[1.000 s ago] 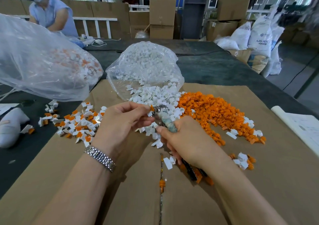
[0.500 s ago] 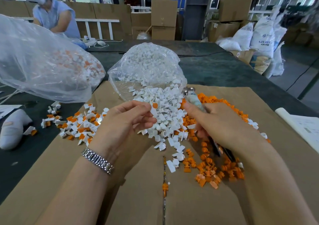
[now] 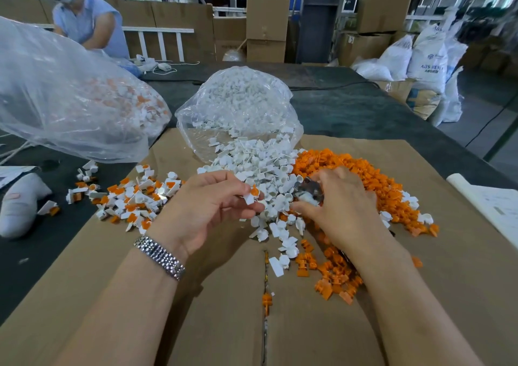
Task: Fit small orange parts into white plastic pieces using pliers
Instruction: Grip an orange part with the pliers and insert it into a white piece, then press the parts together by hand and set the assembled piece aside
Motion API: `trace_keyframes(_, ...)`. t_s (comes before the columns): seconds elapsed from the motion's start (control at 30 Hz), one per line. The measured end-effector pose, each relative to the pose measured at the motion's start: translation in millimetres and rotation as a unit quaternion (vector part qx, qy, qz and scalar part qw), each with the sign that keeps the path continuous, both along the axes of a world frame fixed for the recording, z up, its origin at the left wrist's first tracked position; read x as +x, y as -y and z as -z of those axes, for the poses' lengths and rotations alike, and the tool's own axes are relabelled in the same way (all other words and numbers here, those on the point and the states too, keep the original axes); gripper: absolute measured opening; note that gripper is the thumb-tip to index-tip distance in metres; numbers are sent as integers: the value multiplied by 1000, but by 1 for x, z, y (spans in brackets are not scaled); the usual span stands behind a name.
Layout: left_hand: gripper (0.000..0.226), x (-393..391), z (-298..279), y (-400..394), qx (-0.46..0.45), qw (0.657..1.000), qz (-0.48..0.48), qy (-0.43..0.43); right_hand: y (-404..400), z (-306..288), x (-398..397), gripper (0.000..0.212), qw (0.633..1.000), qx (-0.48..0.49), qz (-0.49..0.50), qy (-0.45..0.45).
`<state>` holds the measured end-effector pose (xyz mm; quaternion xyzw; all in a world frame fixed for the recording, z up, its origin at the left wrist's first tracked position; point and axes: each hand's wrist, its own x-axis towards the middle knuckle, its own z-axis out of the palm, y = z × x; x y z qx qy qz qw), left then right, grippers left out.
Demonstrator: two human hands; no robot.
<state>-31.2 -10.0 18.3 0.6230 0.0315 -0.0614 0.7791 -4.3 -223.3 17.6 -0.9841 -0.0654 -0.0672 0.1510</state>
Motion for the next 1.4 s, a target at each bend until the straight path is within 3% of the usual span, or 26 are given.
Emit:
trace_keyframes(0.1, 8, 0, 1, 2, 6, 1000, 15, -13, -9, -4, -6, 33, 955, 215, -198, 57)
trace_keyframes(0.2, 9, 2, 4, 2, 22, 999, 27, -19, -17, -2, -11, 21, 921, 273, -273, 51)
trace_keyframes(0.6, 14, 5, 11, 6, 112, 994, 4, 4, -18, -1, -10, 6, 938, 138, -297, 115)
trace_keyframes(0.77, 15, 5, 10, 6, 117, 993, -4, -1, -17, -1, -11, 8, 939, 167, -292, 77)
trace_keyframes(1.1, 14, 2, 10, 10, 117, 993, -7, 10, -20, -2, -13, 8, 948, 127, -279, 80)
trace_keyframes(1.3, 22, 6, 12, 15, 83, 994, -66, 32, -31, 5, -18, 12, 955, 156, -212, 135)
trace_keyframes(1.4, 21, 6, 14, 19, 77, 992, -83, 51, -37, 9, -17, 13, 962, 189, -157, 117)
